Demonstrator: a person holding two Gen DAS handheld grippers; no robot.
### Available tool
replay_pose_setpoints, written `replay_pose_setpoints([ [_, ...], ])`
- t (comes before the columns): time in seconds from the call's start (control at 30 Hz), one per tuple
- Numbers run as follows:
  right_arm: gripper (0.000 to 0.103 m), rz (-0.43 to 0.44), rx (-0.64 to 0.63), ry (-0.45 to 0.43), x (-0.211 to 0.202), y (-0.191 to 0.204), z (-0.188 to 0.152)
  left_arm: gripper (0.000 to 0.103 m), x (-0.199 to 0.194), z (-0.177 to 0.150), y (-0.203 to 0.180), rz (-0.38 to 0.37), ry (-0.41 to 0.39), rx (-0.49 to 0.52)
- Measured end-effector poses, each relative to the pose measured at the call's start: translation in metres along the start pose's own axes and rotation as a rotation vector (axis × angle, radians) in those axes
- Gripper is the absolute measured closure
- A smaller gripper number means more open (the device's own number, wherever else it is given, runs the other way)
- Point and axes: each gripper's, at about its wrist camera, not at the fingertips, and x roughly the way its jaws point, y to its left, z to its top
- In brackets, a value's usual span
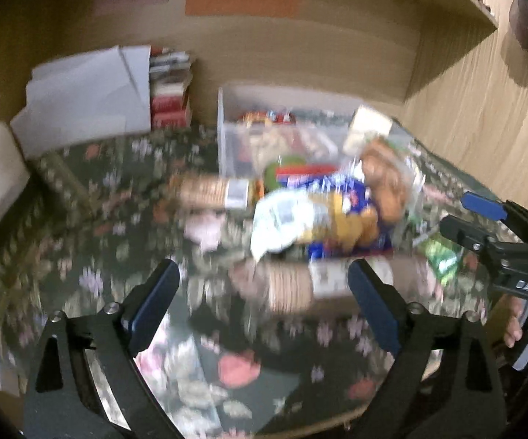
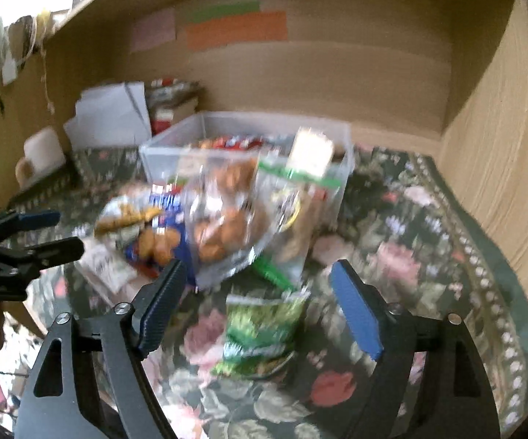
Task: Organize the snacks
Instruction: 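Grasp the cracker cylinder pack with the left tool while the right tool grasps the green pea bag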
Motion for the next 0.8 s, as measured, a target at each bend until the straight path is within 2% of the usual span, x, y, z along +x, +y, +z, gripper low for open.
replay_pose_setpoints([
  [0.1, 0.024, -0.013, -0.061, 0.028, 0.008, 0.012, -0.006, 0.008, -0.002, -0.015, 0.003, -0.007, 0.025, -0.019],
  [0.3, 0.024, -0.012, -0.139, 0.042, 0.015, 0.036, -0.013, 0.009, 0.004, -0.031, 0.0, -0.076, 0.1, -0.082],
  [0.4, 0.024, 0.042, -0.145, 0.043, 0.017, 0.045, -0.012, 0.009, 0.004, -0.028, 0.001, -0.085, 0.1, -0.109],
  [0.5, 0.024, 0.048, -0.172, 0.032, 0.021, 0.055, -0.012, 0.009, 0.003, -0.022, 0.003, -0.097, 0.086, -0.153],
  [0.63, 0.024, 0.055, -0.134, 0.026, 0.02, 0.046, -0.01, 0.008, 0.008, -0.012, 0.006, -0.082, 0.076, -0.215],
  [0.73, 0.024, 0.028, -0.103, 0.019, 0.013, 0.033, -0.01, 0.008, 0.02, -0.004, 0.009, -0.08, 0.083, -0.291],
  [0.8, 0.024, 0.005, -0.072, 0.009, 0.005, 0.019, -0.009, 0.006, 0.026, -0.001, 0.007, -0.05, 0.069, -0.312],
])
